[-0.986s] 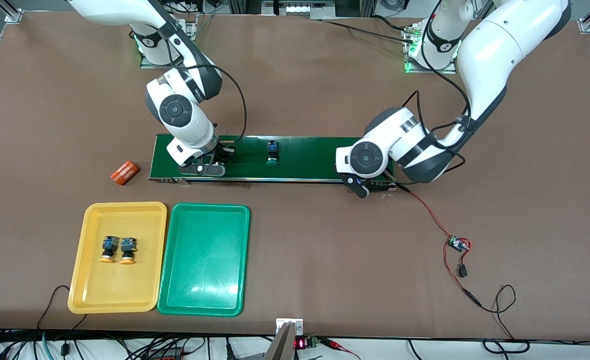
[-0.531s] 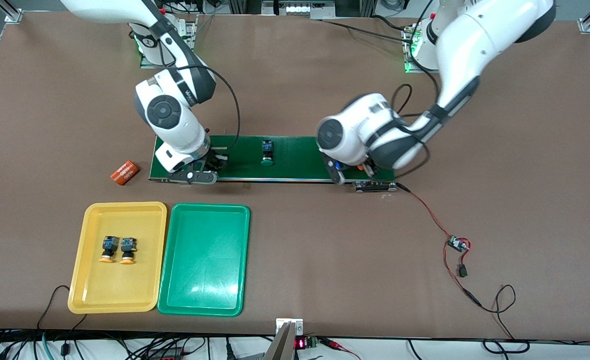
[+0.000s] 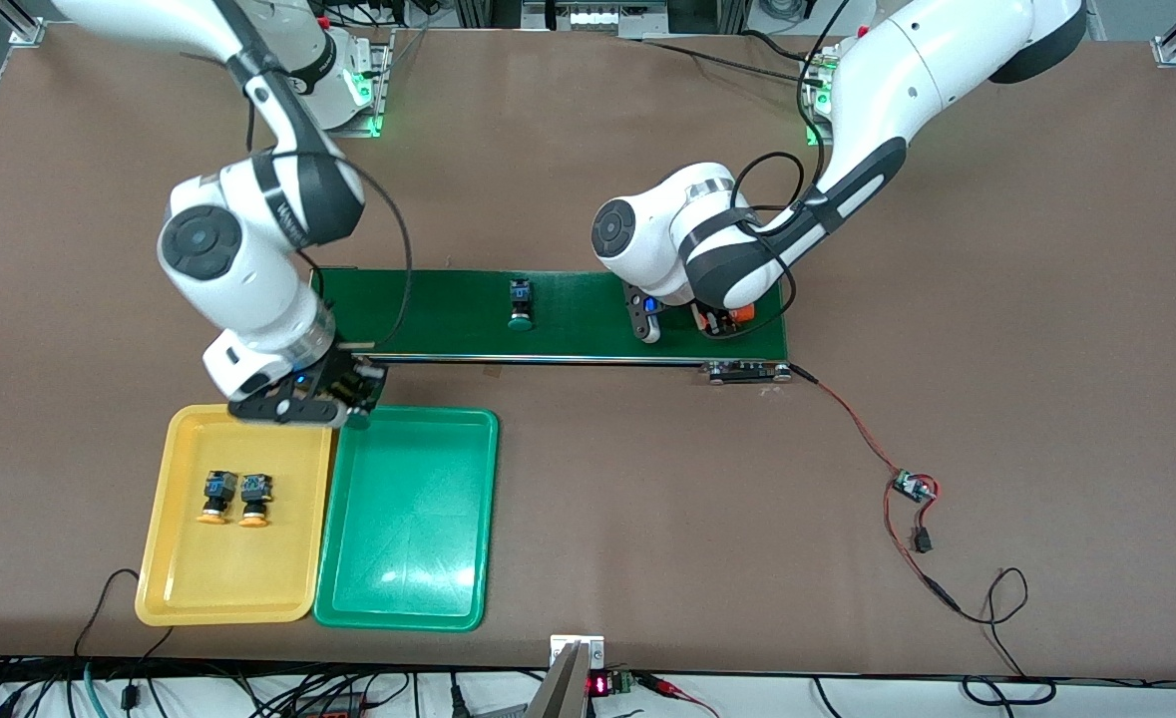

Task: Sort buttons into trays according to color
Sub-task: 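Drop the green button into the green tray while the left gripper withdraws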

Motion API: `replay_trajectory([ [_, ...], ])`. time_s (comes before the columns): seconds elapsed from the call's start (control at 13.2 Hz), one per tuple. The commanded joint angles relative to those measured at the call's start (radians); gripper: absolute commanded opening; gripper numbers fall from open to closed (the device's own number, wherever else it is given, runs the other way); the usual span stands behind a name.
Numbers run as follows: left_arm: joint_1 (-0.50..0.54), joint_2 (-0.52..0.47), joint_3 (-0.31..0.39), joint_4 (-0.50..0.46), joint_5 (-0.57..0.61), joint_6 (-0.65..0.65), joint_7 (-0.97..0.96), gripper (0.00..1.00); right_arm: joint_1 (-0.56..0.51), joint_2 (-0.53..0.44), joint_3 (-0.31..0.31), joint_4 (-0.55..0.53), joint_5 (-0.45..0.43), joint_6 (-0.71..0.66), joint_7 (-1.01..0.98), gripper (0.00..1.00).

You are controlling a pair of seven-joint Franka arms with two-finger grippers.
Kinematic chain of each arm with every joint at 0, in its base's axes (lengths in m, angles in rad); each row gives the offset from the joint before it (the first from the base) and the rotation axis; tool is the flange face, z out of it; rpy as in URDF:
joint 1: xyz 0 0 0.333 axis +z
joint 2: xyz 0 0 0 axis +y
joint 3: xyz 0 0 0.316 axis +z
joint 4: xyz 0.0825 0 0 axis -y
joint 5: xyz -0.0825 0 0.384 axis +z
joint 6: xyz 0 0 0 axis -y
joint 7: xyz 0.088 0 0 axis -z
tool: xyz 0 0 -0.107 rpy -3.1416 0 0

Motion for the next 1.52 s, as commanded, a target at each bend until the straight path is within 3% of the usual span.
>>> replay_trajectory([
  [0.0, -0.005, -0.054, -0.001, -0.008, 0.015, -0.010, 0.017, 1.00, 0.030, 0.168, -0.046, 0.206, -0.007, 0.011, -0.042, 0.15],
  [0.23, 0.057, -0.094, -0.070, 0.000, -0.008, -0.025, 0.000, 1.00, 0.033, 0.295, -0.077, 0.329, -0.007, 0.110, -0.046, 0.16],
  [0.45, 0.269, -0.123, -0.199, 0.017, -0.117, -0.028, -0.057, 1.00, 0.041, 0.360, -0.079, 0.352, -0.009, 0.201, -0.043, 0.17],
  [0.61, 0.403, -0.122, -0.271, 0.047, -0.123, -0.025, -0.086, 1.00, 0.047, 0.381, -0.091, 0.352, -0.015, 0.222, -0.043, 0.23],
  [0.91, 0.463, -0.123, -0.285, 0.211, -0.146, -0.106, -0.198, 1.00, 0.057, 0.403, -0.096, 0.346, -0.065, 0.244, -0.039, 0.71],
  [1.06, 0.460, -0.120, -0.284, 0.303, -0.155, -0.175, -0.268, 1.00, 0.061, 0.394, -0.097, 0.344, -0.062, 0.244, -0.043, 0.86],
  [1.14, 0.449, -0.138, -0.259, 0.337, -0.175, -0.184, -0.278, 1.00, 0.062, 0.387, -0.097, 0.343, -0.058, 0.244, -0.046, 1.00],
  [1.29, 0.429, -0.233, -0.110, 0.348, -0.331, -0.172, -0.278, 1.00, 0.062, 0.342, -0.096, 0.302, -0.052, 0.233, -0.042, 1.00],
  [1.44, 0.359, -0.366, 0.131, 0.336, -0.546, -0.108, -0.273, 1.00, 0.059, 0.230, -0.093, 0.179, -0.050, 0.200, -0.037, 1.00],
])
